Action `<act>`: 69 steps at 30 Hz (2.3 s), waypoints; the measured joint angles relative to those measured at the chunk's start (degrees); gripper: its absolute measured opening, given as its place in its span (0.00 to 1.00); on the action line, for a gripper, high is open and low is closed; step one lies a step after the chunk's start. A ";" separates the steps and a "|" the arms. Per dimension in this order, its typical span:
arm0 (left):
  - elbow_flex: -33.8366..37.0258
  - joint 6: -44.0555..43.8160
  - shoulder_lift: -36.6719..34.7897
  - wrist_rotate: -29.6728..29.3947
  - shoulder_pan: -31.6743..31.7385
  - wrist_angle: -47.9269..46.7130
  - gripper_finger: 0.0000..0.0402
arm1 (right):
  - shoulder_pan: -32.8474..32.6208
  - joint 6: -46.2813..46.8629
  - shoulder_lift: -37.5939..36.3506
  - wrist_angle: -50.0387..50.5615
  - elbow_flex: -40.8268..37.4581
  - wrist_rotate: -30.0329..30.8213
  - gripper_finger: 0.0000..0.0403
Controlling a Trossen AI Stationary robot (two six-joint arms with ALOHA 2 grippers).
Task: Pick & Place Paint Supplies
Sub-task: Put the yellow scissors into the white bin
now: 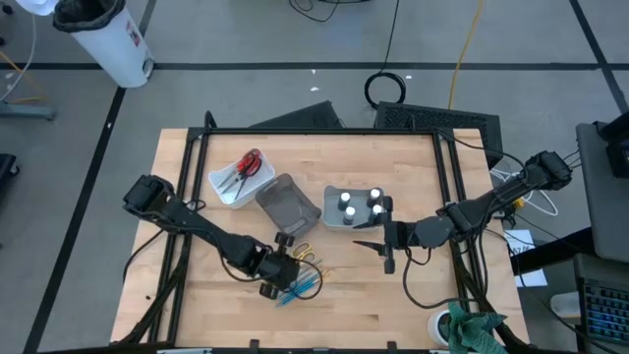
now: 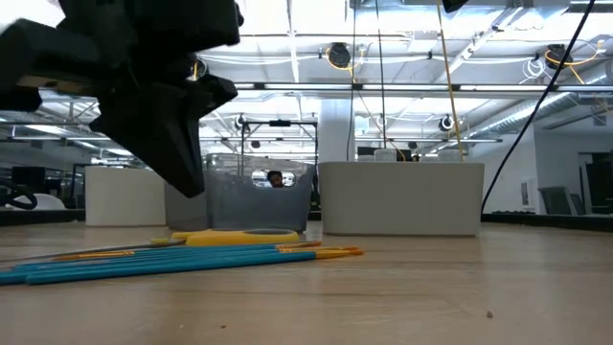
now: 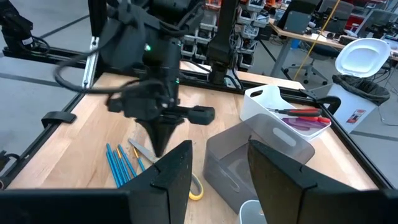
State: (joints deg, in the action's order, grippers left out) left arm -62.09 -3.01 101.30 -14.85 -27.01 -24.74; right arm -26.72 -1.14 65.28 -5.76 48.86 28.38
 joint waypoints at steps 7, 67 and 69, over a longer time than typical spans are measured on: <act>1.91 0.92 -0.07 -0.25 -0.13 0.94 0.01 | 0.00 -0.46 0.00 0.00 0.00 0.02 0.36; 2.65 -26.40 -3.17 22.46 2.02 -11.75 0.19 | 0.00 -0.42 -0.02 -0.07 0.00 0.02 0.36; 2.67 -27.12 -4.36 22.10 2.32 -12.18 0.26 | 0.00 -0.46 -0.02 -0.07 0.00 0.02 0.36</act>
State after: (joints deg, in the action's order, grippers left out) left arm -59.42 -30.13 96.94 7.25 -24.69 -36.92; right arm -26.72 -1.60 65.25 -5.82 48.86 28.40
